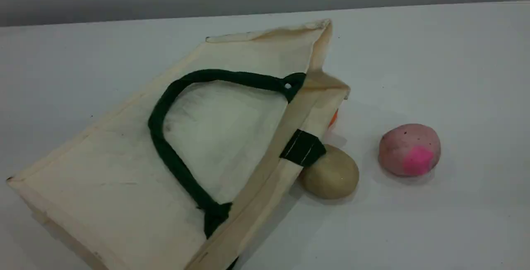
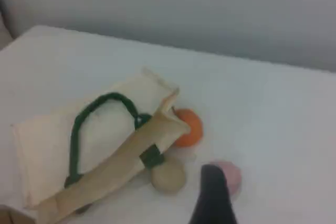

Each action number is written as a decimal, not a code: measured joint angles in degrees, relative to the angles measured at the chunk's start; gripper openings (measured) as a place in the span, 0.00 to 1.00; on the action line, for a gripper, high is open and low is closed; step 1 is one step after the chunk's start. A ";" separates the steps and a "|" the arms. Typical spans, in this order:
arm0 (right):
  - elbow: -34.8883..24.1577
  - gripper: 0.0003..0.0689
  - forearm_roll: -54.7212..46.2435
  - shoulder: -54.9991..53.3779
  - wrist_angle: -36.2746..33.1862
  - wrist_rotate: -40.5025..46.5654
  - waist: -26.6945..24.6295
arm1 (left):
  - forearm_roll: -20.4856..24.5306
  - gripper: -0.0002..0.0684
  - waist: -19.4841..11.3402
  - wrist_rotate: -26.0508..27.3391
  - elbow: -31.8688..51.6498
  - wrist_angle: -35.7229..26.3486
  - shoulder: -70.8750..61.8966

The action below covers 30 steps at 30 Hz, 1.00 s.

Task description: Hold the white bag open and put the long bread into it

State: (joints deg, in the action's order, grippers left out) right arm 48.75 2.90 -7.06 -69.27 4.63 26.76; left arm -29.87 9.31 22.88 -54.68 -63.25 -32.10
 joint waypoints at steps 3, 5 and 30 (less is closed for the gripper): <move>-3.33 0.69 -0.36 2.22 0.43 0.20 0.00 | 1.24 0.65 0.00 -1.48 2.13 0.37 7.24; -4.96 0.69 -1.04 3.58 0.83 0.20 0.00 | 3.88 0.65 0.00 -3.60 3.47 0.31 11.17; -19.96 0.67 -1.80 7.06 7.45 0.04 0.00 | 22.27 0.65 0.00 -15.49 25.47 1.06 24.12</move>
State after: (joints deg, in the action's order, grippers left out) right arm 28.79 1.10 0.00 -61.82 4.68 26.76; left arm -7.60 9.31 7.39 -29.21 -62.20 -7.98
